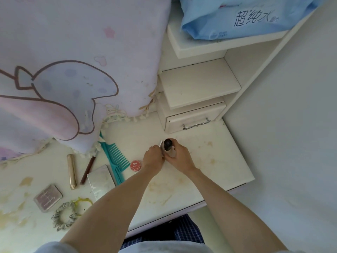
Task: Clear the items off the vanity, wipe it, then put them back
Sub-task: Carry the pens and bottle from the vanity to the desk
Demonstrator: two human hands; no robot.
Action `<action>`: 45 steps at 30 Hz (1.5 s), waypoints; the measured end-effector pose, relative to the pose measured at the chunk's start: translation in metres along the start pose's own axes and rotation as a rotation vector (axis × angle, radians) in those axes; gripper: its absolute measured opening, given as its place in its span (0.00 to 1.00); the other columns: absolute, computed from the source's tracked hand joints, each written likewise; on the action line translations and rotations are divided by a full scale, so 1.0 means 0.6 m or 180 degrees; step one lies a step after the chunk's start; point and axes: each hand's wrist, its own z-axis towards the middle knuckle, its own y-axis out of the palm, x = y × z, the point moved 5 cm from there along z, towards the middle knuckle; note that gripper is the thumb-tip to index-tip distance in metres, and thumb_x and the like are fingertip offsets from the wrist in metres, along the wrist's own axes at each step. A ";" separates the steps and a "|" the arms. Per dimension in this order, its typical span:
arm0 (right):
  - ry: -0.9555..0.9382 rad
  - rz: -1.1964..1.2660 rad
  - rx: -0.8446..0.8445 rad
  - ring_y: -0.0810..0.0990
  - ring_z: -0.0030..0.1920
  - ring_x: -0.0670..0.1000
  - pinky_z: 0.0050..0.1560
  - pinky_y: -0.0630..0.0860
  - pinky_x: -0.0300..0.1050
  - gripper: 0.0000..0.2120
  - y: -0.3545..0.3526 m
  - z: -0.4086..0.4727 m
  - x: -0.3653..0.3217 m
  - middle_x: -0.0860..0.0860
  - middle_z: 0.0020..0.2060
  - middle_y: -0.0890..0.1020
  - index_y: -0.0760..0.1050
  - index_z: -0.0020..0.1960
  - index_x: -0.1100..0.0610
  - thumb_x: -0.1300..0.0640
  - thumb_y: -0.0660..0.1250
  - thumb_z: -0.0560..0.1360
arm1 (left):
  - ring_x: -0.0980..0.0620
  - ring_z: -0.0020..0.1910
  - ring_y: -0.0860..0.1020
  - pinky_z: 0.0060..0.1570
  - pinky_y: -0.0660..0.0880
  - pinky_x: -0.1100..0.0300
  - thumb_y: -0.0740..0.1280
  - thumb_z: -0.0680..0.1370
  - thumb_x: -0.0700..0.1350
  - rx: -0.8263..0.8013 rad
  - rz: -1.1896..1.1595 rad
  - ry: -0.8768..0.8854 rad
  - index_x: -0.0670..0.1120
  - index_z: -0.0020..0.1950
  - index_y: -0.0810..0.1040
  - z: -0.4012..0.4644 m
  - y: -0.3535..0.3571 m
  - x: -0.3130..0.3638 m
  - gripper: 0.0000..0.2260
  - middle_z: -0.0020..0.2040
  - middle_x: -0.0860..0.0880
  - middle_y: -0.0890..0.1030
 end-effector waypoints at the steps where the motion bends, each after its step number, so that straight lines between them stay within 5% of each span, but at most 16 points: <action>1: -0.0022 0.0016 0.0011 0.80 0.45 0.50 0.45 0.75 0.44 0.16 -0.001 -0.001 -0.002 0.48 0.44 0.82 0.73 0.58 0.52 0.54 0.70 0.71 | 0.40 0.54 0.76 0.48 0.71 0.54 0.59 0.77 0.40 -0.0027 -0.0014 -0.0002 0.37 0.57 0.70 0.001 0.000 0.000 0.10 0.56 0.40 0.75; 8: 0.0286 0.0161 0.0436 0.78 0.39 0.53 0.40 0.72 0.45 0.12 0.000 -0.010 0.006 0.53 0.37 0.81 0.75 0.50 0.59 0.53 0.68 0.71 | 0.42 0.52 0.77 0.46 0.71 0.56 0.65 0.74 0.44 -0.0097 -0.0410 -0.0153 0.37 0.56 0.70 -0.015 -0.020 -0.017 0.15 0.52 0.40 0.78; 14: 0.0976 0.1224 0.0997 0.75 0.37 0.48 0.35 0.68 0.30 0.05 -0.011 -0.030 0.006 0.48 0.35 0.77 0.74 0.45 0.56 0.54 0.67 0.74 | 0.40 0.50 0.75 0.45 0.70 0.52 0.62 0.75 0.41 0.0306 -0.0597 0.0273 0.36 0.55 0.68 -0.036 -0.039 -0.009 0.12 0.53 0.39 0.74; 17: 0.1516 0.2361 0.1136 0.76 0.40 0.49 0.45 0.72 0.41 0.03 -0.011 -0.043 0.002 0.48 0.37 0.78 0.75 0.45 0.53 0.55 0.66 0.74 | 0.38 0.48 0.75 0.42 0.68 0.52 0.61 0.76 0.40 0.0603 -0.0686 0.0461 0.36 0.54 0.67 -0.052 -0.055 0.000 0.10 0.52 0.38 0.75; 19: 0.1580 0.3113 0.1121 0.72 0.35 0.51 0.41 0.71 0.47 0.03 -0.014 -0.053 -0.012 0.51 0.33 0.75 0.72 0.41 0.56 0.60 0.64 0.74 | 0.39 0.47 0.75 0.40 0.67 0.53 0.62 0.76 0.42 0.0743 -0.0635 0.0620 0.36 0.53 0.68 -0.064 -0.066 0.007 0.10 0.49 0.39 0.76; 23: 0.1754 0.2752 0.1445 0.74 0.38 0.52 0.42 0.71 0.43 0.04 -0.038 -0.088 -0.026 0.50 0.35 0.76 0.74 0.39 0.53 0.61 0.66 0.70 | 0.41 0.39 0.73 0.35 0.66 0.55 0.63 0.76 0.42 0.0896 -0.0535 0.1255 0.40 0.46 0.68 -0.088 -0.091 0.039 0.07 0.43 0.40 0.77; 32: 0.2080 0.2012 0.3463 0.74 0.34 0.49 0.29 0.68 0.31 0.06 -0.093 -0.329 -0.010 0.47 0.31 0.75 0.72 0.37 0.55 0.62 0.65 0.71 | 0.44 0.35 0.70 0.33 0.63 0.56 0.62 0.76 0.43 0.0380 -0.0298 0.2507 0.42 0.42 0.64 -0.230 -0.048 0.148 0.08 0.36 0.46 0.71; 39: 0.2844 0.1895 0.5053 0.79 0.45 0.57 0.44 0.73 0.45 0.06 -0.112 -0.653 0.026 0.55 0.38 0.80 0.77 0.45 0.61 0.58 0.64 0.72 | 0.46 0.34 0.71 0.33 0.62 0.58 0.61 0.76 0.44 -0.0461 -0.0133 0.3576 0.44 0.42 0.65 -0.475 0.104 0.251 0.06 0.34 0.52 0.69; 45: 0.2920 0.1783 0.6255 0.75 0.40 0.50 0.42 0.69 0.40 0.03 -0.098 -0.958 0.018 0.52 0.38 0.79 0.77 0.44 0.58 0.62 0.66 0.71 | 0.49 0.31 0.71 0.32 0.65 0.59 0.61 0.77 0.43 -0.1108 0.0028 0.4621 0.44 0.42 0.66 -0.739 0.236 0.297 0.06 0.34 0.49 0.72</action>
